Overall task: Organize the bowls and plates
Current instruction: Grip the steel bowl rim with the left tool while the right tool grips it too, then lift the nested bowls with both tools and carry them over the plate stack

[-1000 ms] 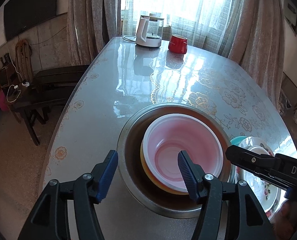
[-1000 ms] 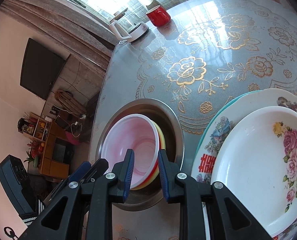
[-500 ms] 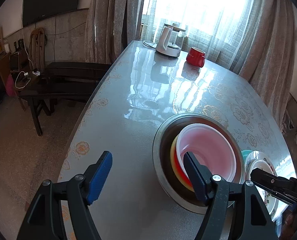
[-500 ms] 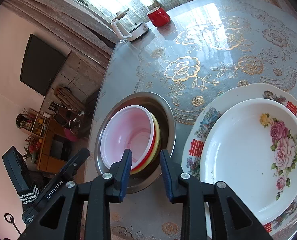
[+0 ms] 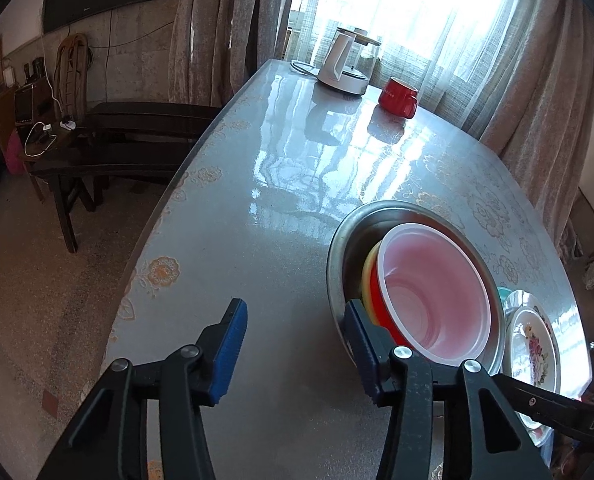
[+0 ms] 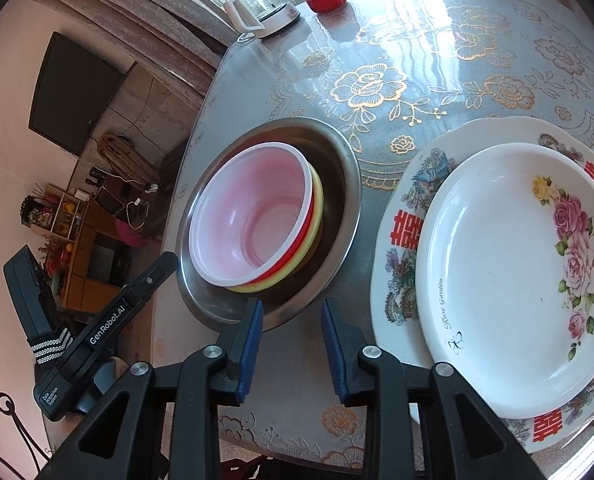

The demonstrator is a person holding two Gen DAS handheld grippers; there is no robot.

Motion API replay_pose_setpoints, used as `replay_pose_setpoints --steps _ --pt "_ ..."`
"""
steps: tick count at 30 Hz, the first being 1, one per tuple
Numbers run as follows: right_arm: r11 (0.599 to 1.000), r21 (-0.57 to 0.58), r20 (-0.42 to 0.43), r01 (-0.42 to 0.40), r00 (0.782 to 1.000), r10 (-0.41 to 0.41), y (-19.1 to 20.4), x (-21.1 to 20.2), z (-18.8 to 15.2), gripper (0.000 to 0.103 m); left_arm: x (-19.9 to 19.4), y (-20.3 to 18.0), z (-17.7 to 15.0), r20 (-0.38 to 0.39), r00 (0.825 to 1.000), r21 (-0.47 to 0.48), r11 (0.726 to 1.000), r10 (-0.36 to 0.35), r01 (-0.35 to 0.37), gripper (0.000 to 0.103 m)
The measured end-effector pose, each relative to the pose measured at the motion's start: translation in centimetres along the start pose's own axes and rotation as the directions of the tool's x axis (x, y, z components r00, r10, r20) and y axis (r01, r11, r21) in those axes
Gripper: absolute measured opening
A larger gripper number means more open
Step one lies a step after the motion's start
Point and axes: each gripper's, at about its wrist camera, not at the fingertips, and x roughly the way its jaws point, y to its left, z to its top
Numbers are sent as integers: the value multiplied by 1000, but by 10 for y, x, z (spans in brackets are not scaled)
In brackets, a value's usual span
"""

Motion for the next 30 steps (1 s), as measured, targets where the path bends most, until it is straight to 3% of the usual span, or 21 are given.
replay_pose_setpoints --steps 6,12,22,27,30 --pt "999 32 -23 -31 999 31 -1 16 4 31 3 -2 1 -6 1000 3 1000 -22 22 48" --pt "999 29 -4 15 1000 -15 0 23 11 25 9 -1 1 -18 999 -5 999 -32 32 48" --pt "996 62 93 65 993 -71 -7 30 39 19 26 -4 5 -55 993 -54 994 -103 100 48" --pt "998 38 95 53 994 -56 -3 36 35 21 33 -1 4 -61 982 -92 981 -178 173 40" --pt "997 10 95 73 993 -73 0 37 33 21 33 -7 5 -57 983 -58 984 -174 171 34"
